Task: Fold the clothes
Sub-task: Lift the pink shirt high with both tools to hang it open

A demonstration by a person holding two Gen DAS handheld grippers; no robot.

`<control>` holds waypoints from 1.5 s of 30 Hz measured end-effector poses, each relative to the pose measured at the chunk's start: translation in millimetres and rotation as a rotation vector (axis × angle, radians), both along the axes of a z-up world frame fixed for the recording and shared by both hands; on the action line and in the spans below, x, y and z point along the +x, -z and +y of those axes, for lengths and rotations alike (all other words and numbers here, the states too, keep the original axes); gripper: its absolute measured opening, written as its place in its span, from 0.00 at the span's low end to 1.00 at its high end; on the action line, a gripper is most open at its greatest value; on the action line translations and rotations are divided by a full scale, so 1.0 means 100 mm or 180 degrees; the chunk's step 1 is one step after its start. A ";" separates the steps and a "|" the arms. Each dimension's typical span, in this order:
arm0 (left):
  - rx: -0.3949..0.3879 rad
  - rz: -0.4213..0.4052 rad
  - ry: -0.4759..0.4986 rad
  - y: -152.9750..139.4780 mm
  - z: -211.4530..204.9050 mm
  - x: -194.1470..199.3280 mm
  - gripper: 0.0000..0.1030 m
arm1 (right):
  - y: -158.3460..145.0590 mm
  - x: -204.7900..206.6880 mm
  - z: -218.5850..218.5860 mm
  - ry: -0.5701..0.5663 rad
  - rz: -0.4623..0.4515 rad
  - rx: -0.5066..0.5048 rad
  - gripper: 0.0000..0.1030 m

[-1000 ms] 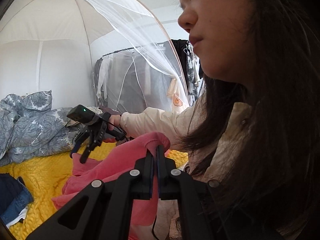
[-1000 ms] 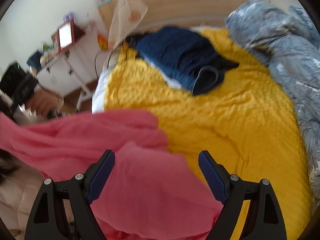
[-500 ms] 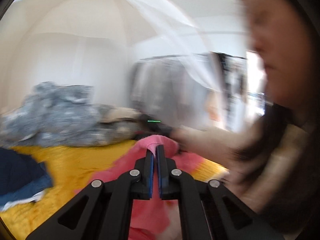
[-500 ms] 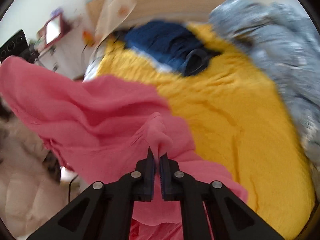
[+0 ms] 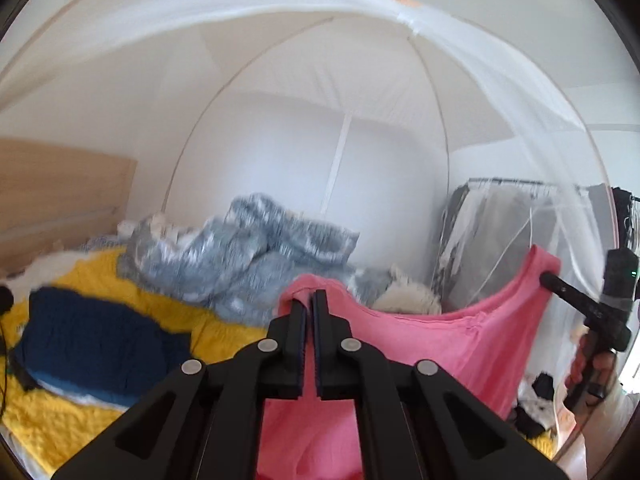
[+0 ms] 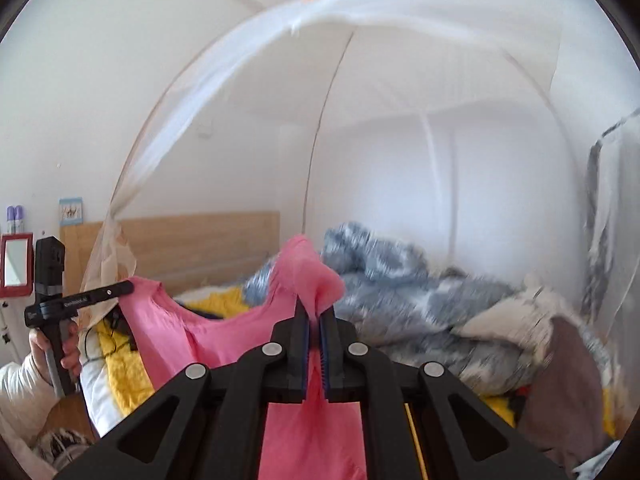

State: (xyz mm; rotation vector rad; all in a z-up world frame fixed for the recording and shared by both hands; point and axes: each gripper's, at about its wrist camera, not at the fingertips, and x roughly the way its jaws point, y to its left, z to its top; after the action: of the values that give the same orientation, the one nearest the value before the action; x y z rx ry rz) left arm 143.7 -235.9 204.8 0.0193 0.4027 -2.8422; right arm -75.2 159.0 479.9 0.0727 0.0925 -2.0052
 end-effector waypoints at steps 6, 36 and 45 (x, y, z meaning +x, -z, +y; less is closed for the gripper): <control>-0.0530 0.0462 -0.0258 -1.06 0.46 0.27 0.03 | -0.82 0.31 0.44 0.0354 0.0126 -0.0362 0.04; -0.0803 0.0715 -0.0815 -2.16 1.16 0.70 0.03 | -1.74 1.04 1.02 0.0210 0.0184 -0.0617 0.03; -0.0945 0.0732 -0.0990 -2.21 1.24 0.60 0.03 | -1.72 0.81 1.05 0.0182 0.0228 -0.0821 0.03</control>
State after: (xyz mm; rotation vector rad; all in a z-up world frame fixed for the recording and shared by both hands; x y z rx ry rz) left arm 203.6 -111.6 425.6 -0.3953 0.0191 -2.5703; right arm 6.3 263.9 651.7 -0.1628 -0.1240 -2.0607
